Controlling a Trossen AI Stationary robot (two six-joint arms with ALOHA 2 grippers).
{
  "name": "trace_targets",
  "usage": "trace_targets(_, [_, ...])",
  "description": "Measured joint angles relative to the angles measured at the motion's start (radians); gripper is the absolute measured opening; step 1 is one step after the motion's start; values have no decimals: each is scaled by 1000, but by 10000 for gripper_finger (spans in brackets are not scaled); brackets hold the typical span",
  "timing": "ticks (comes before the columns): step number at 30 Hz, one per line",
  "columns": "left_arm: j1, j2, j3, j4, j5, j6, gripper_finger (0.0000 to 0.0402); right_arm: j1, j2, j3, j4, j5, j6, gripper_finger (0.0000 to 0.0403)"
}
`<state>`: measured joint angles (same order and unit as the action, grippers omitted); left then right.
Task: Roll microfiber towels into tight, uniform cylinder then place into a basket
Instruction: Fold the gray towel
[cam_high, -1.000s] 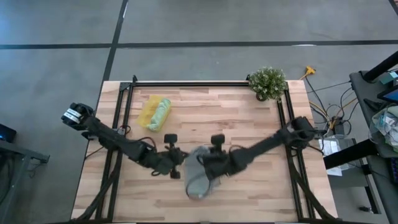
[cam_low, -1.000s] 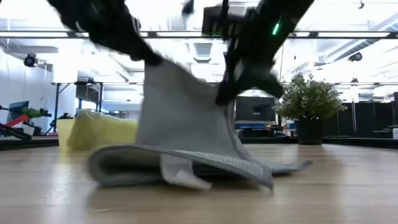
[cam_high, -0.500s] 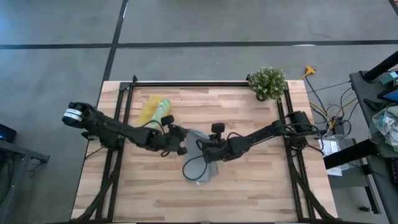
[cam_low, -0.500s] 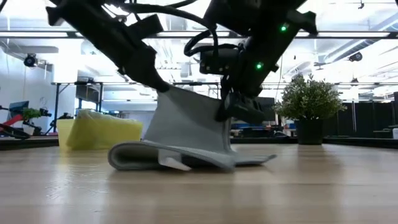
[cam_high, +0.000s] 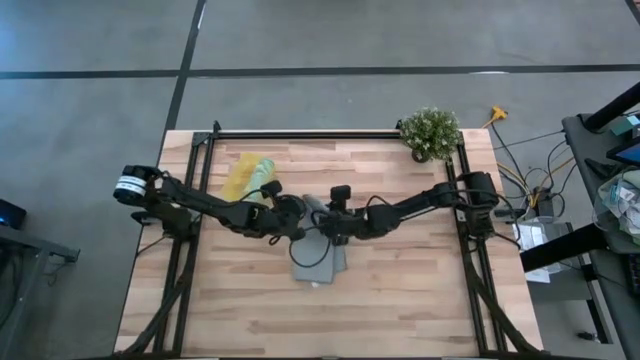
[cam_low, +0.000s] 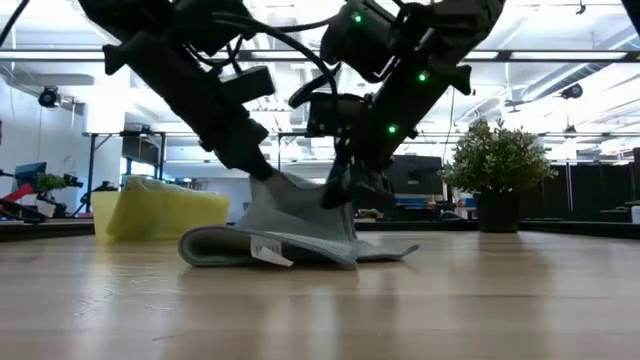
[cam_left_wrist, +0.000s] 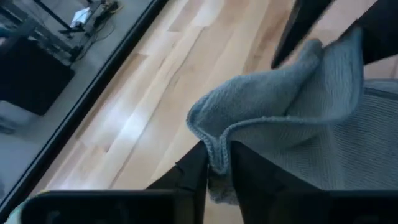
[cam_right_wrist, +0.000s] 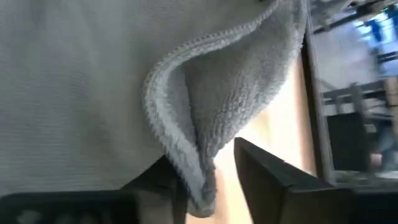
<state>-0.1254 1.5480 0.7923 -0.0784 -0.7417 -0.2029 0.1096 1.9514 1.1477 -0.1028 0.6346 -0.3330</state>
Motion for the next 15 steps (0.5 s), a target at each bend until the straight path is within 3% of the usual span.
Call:
trace_targets(3, [1, 3, 8, 0, -77, -2, 82, -8, -34, -17, 17, 116, -37, 146])
trace_targets(6, [1, -7, 10, -9, -231, 0, 106, -9, -105, -39, 17, 276, -47, 162])
trace_targets(8, [2, -14, 10, -7, -314, 2, 117, -13, -171, -63, 14, 305, -47, 162])
trace_targets(11, [26, -19, 6, -8, -334, 45, 128, -20, -288, -103, 17, 265, -28, 155])
trace_targets(15, [61, -19, 6, -6, -296, 61, 130, -49, -431, -177, 16, 6, 15, 141])
